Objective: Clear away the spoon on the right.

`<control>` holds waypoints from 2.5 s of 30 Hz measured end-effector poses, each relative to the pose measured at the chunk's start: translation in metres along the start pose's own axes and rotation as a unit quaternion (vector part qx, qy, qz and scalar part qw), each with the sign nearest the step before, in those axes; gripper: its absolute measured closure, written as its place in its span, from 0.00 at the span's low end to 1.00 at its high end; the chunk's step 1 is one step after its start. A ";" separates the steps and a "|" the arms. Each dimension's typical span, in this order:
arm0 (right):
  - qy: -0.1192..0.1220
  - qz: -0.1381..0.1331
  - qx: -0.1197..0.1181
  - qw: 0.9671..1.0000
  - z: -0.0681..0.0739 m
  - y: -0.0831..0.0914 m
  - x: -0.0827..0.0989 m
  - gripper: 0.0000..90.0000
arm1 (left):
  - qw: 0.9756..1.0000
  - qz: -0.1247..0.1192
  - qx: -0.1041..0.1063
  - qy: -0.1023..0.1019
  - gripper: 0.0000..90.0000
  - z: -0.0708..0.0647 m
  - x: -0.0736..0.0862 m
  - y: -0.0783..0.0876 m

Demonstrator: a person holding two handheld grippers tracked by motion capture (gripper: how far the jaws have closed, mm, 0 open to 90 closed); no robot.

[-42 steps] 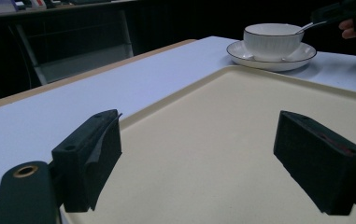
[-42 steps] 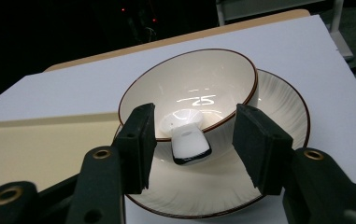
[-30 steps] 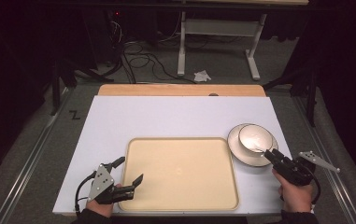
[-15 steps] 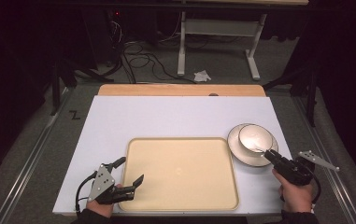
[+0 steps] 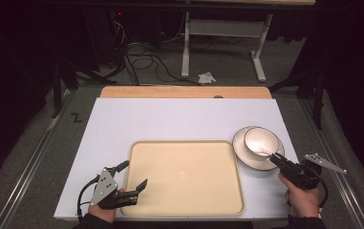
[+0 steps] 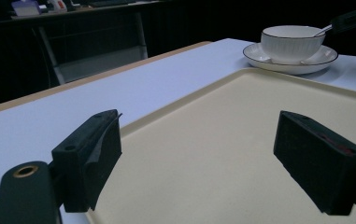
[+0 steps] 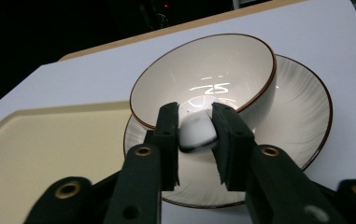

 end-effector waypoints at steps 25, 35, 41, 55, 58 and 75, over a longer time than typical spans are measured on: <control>-0.063 0.007 -0.014 0.998 -0.005 -0.001 -0.002 0.84 | 1.000 0.002 0.007 -0.001 0.18 -0.002 0.001 -0.001; -0.065 0.010 -0.020 0.998 -0.003 -0.001 -0.002 0.86 | 1.000 0.002 0.008 -0.001 0.18 -0.002 0.000 0.000; -0.051 0.013 -0.019 0.998 -0.001 0.000 -0.002 0.87 | 1.000 0.000 0.008 -0.002 0.18 -0.003 0.000 0.000; -0.023 0.019 -0.020 0.999 0.004 0.000 -0.002 0.97 | 1.000 -0.001 0.007 -0.002 0.18 -0.003 -0.001 0.001; -0.020 0.013 -0.019 1.000 0.004 0.001 -0.005 0.97 | 1.000 -0.001 0.007 -0.001 0.18 -0.002 -0.001 0.001; 0.034 -0.042 -0.030 0.998 0.018 0.017 -0.021 0.97 | 1.000 -0.002 0.004 -0.003 0.18 -0.001 -0.001 0.001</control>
Point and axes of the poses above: each handheld gripper's, and its own axes: y roughly backward along the jaws, x roughly out of its underside, z roughly to its left, the point moved 10 cm from there along -y, roughly forward along the jaws, and after that the axes turned 7 degrees about -z, right-handed, at the moved point
